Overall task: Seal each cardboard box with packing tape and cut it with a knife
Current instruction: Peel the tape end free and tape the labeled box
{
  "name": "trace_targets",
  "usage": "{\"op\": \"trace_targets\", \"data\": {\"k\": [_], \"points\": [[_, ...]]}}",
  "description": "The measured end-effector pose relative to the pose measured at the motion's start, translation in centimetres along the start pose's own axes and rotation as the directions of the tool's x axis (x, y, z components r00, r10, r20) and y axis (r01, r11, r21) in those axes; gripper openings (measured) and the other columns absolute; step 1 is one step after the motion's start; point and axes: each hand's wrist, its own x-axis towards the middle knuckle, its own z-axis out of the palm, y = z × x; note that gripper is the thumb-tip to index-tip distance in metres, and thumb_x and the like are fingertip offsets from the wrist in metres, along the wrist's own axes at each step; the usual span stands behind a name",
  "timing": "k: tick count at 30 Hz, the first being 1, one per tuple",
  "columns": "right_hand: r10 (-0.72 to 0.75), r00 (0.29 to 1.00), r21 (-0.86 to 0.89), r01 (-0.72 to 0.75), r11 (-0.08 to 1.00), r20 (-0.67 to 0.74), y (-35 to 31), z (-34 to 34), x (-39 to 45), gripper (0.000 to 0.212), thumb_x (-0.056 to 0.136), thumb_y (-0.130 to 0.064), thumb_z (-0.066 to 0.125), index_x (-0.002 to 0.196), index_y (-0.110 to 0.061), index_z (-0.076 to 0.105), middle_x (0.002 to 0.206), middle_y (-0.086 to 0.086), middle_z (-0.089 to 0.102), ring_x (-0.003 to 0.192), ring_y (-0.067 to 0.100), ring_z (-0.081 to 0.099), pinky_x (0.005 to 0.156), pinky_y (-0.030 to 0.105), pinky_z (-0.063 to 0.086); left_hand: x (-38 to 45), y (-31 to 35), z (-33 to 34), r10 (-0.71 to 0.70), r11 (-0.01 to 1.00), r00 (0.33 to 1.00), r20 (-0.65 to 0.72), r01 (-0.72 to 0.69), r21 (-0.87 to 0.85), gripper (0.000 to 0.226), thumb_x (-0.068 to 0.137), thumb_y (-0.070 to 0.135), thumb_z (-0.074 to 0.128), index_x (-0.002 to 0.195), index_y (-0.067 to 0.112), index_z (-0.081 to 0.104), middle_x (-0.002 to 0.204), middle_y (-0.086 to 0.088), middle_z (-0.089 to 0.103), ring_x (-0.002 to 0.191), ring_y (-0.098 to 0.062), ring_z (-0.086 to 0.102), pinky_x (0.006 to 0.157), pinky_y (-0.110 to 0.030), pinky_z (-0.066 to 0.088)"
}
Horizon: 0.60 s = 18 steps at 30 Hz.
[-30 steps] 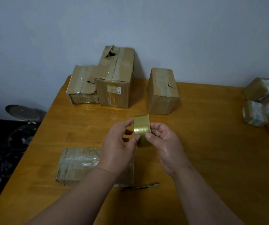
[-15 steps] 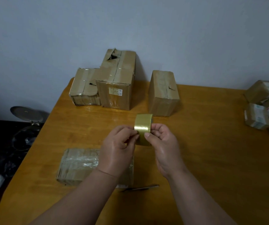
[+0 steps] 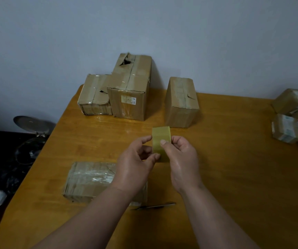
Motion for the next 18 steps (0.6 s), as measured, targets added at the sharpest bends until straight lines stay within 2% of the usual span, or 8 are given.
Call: {"op": "trace_targets", "data": {"k": [5,8,11,15,18], "points": [[-0.003,0.995,-0.039,0.007,0.999,0.101,0.0,-0.8,-0.4,0.021,0.078,-0.02,0.063,0.094,-0.03,0.071,0.093,0.0,0.075,0.088,0.014,0.072,0.069,0.019,0.054,-0.3,-0.1,-0.1,-0.044,0.991,0.999,0.012,0.045,-0.122,0.05,0.083,0.007,0.075,0.127,0.023,0.058,0.086,0.002,0.073,0.084,-0.012,0.071,0.076,-0.028,0.059],[0.007,0.995,-0.059,-0.001,0.998,0.096,0.3,-0.9,-0.3,0.025,0.076,-0.019,0.061,0.097,-0.026,0.071,0.093,-0.001,0.075,0.087,0.013,0.072,0.067,0.017,0.053,-0.4,-0.2,-0.1,-0.042,0.99,0.999,0.012,0.043,-0.138,0.051,0.082,0.006,0.075,0.128,0.021,0.059,0.087,0.0,0.073,0.084,-0.013,0.072,0.074,-0.026,0.059],[0.039,0.999,-0.058,-0.037,0.998,0.034,0.3,-0.6,-0.4,0.022,0.072,-0.028,0.059,0.089,-0.029,0.073,0.085,-0.001,0.075,0.079,0.012,0.071,0.062,0.02,0.053,-0.5,-0.3,-0.1,0.011,0.999,1.0,0.001,-0.011,-0.049,0.051,0.082,0.008,0.076,0.127,0.025,0.059,0.089,0.001,0.072,0.087,-0.009,0.07,0.08,-0.029,0.059],[0.076,0.997,-0.064,-0.078,0.995,-0.031,0.1,-0.4,-0.5,0.021,0.065,-0.037,0.059,0.078,-0.027,0.072,0.069,-0.001,0.068,0.065,0.016,0.058,0.057,0.032,0.048,-0.9,-0.4,-0.1,0.145,0.978,0.989,-0.031,-0.139,0.153,0.053,0.081,0.014,0.078,0.125,0.034,0.057,0.087,0.013,0.069,0.083,0.006,0.065,0.075,-0.011,0.053],[0.07,0.997,-0.093,-0.071,0.993,-0.011,0.0,-0.5,-0.8,0.022,0.067,-0.035,0.059,0.081,-0.026,0.073,0.069,0.001,0.067,0.066,0.021,0.057,0.059,0.036,0.047,-1.2,-0.4,-0.4,0.181,0.965,0.983,-0.037,-0.17,0.201,0.054,0.081,0.015,0.078,0.116,0.048,0.053,0.084,0.017,0.069,0.083,0.009,0.065,0.073,-0.008,0.051]]}}
